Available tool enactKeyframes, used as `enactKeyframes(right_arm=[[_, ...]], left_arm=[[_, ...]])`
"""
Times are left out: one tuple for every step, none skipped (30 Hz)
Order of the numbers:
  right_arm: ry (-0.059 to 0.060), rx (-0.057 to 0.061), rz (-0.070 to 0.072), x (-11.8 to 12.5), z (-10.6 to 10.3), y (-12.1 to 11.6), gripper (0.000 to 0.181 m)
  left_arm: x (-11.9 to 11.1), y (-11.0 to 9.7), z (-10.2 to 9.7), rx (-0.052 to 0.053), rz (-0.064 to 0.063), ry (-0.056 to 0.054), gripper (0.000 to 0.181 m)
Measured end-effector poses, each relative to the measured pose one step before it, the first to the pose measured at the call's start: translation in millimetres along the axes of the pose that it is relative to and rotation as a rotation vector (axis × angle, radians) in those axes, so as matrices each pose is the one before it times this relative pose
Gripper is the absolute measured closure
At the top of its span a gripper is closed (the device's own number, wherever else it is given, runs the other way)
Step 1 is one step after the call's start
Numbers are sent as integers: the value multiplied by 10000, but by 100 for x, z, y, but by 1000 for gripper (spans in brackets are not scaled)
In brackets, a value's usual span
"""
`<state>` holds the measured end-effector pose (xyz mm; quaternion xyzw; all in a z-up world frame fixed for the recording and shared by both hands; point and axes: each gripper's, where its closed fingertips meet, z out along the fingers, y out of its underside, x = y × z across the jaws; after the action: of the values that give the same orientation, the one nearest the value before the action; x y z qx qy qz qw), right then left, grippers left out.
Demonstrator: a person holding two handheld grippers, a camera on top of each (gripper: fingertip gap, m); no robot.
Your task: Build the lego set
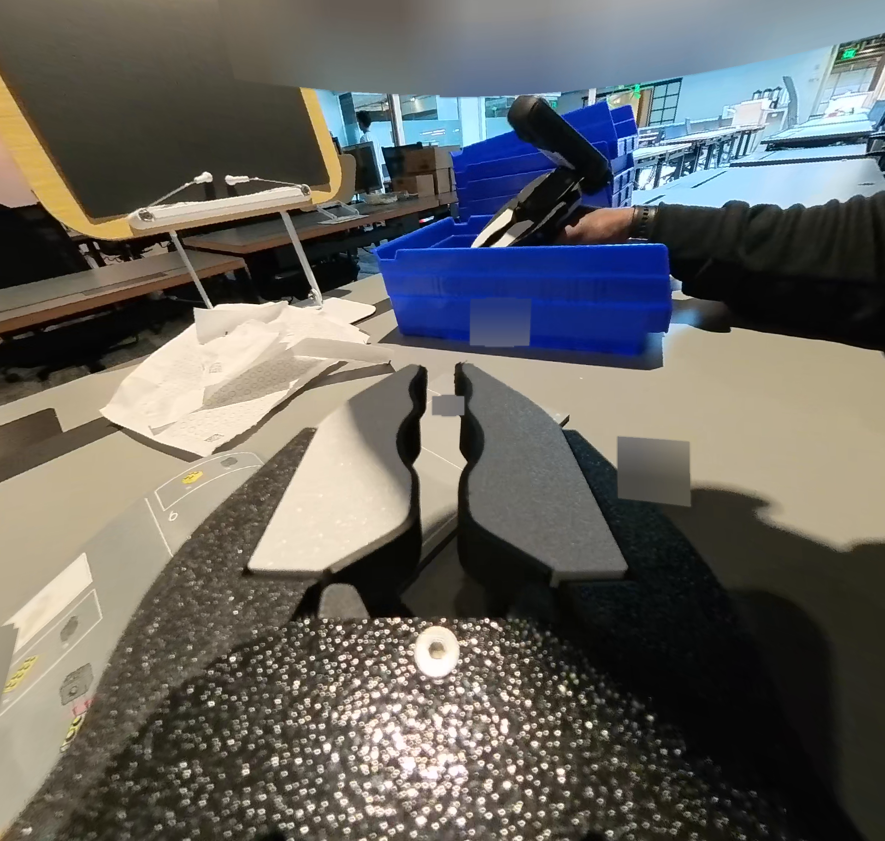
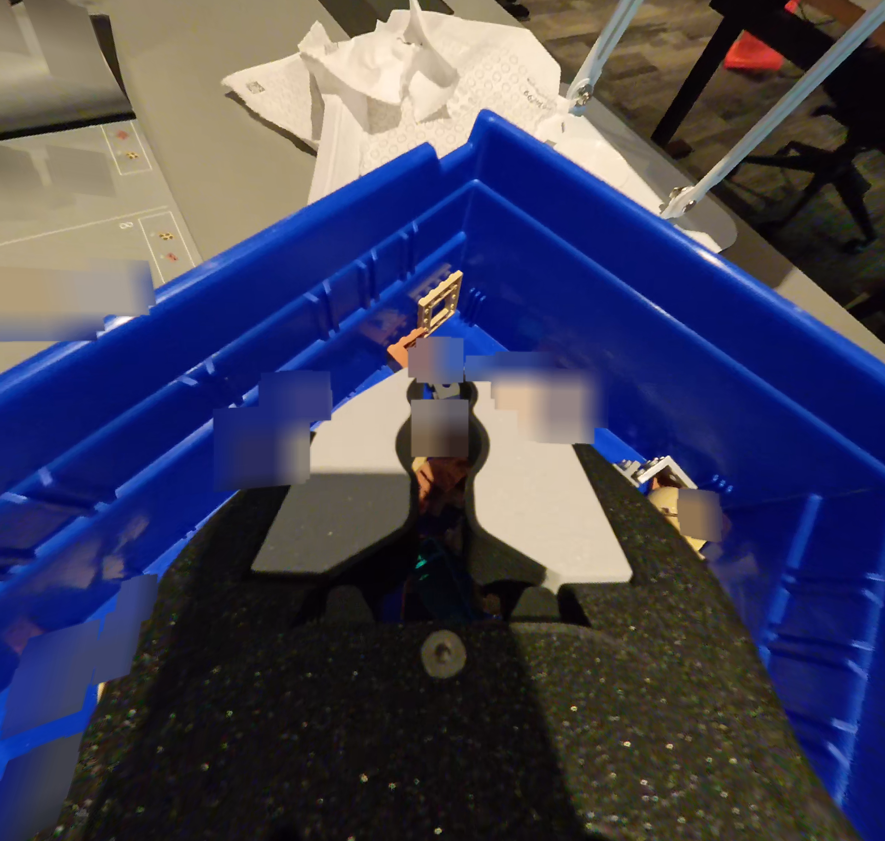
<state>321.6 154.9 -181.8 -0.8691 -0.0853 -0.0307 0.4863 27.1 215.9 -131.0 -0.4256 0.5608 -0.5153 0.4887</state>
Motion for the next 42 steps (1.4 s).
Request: enactKeyframes(right_arm=[[49,68,36,107,-59,-94,167],[63,75,45,130,-59,-110,166],[96,79,51,191,-83,-121,165],[127,94,50,244,-91,-152,166],[141,124,45,257,-122,-188,168],[164,172,47,306,-165,-288,168],[199,251,58,346,-247,-427,168],[198,334,80,345,-324,-625,168],[157,375,91,288,-383,-767,168],[84,339,56,185,-422,-816,168],[48,237,30,149,-424,-736,168],[17,84,35,130,-372,-584,169],[9,-97,64,150,-335,-377,168],[30,-175,23,176,-329,-258,168],[1,-248,-21,118,-330,-105,168],[-48,-374,-22,56,-294,146,167],[58,-364,-56,188,-298,217,167],[200,-242,-110,367,-287,154,167],[210,-162,-125,390,-249,106,167],[147,-72,-67,324,-192,55,167],[19,-25,18,178,-119,54,167],[-36,-4,83,109,-63,73,167],[-21,10,107,131,-18,96,166],[2,-24,101,161,-3,127,167],[18,-39,80,146,15,119,166],[20,5,42,97,-8,19,167],[25,19,28,69,-19,-32,167],[24,20,27,51,-26,-43,167],[19,10,12,32,-14,-33,167],[30,5,-3,46,-19,-28,167],[36,9,-1,64,-32,-23,167],[41,15,12,89,-55,-46,167],[34,29,26,92,-60,-52,167],[3,15,36,51,-46,-34,167],[9,3,48,67,-41,-1,167],[20,2,40,72,-22,-1,167],[26,3,24,69,-15,13,167],[12,-2,15,49,-16,6,167],[24,5,19,53,-18,-12,167],[19,13,19,50,-34,-22,167],[13,16,18,43,-32,-26,167],[8,20,14,30,-30,-33,167]], left_arm=[[-20,10,3,-6,-15,-7,171],[-22,-4,5,-2,-12,-6,171],[-25,-2,-1,3,-10,-10,170],[-26,-2,-1,3,-11,-11,170],[-23,1,-2,1,-13,-10,170],[-23,-1,13,-5,-15,-8,170],[-28,15,9,-9,-15,-5,170],[-7,14,11,-10,-11,-2,170],[-13,8,18,-12,-14,1,170],[-20,25,22,-16,-28,4,170],[-37,17,18,-15,-43,6,170],[-47,4,2,-5,-52,7,169],[-53,-21,-5,15,-55,6,169],[-48,-32,-34,30,-56,3,169],[-51,-44,-23,31,-54,4,169],[-42,-20,-21,20,-51,14,169],[-23,-11,0,5,-45,20,169],[-12,11,17,-6,-31,15,169],[-10,1,20,-7,-12,13,169],[10,-5,13,4,9,14,169],[10,7,34,2,21,7,169],[27,17,46,-14,25,11,169],[47,37,46,-30,30,23,169],[61,41,57,-34,38,24,169],[57,30,33,-26,42,20,169],[56,17,18,-16,33,18,169],[38,5,-3,2,19,15,169],[12,-22,-18,16,2,7,169],[-14,-18,-14,15,-19,-1,169],[-38,-18,-14,9,-32,-2,169],[-26,-5,-4,7,-29,2,169],[-15,-12,-3,3,-18,2,169],[-5,-2,0,2,-6,1,169],[13,-2,-7,1,5,4,169],[18,4,11,-4,10,5,169],[11,12,5,-10,8,6,169],[15,11,5,-9,6,8,169],[13,7,8,-5,5,6,169],[11,0,2,0,2,2,169],[-1,-7,-6,5,1,-1,169],[1,-7,-6,5,-1,-1,169],[-6,-6,-8,5,0,2,169]])
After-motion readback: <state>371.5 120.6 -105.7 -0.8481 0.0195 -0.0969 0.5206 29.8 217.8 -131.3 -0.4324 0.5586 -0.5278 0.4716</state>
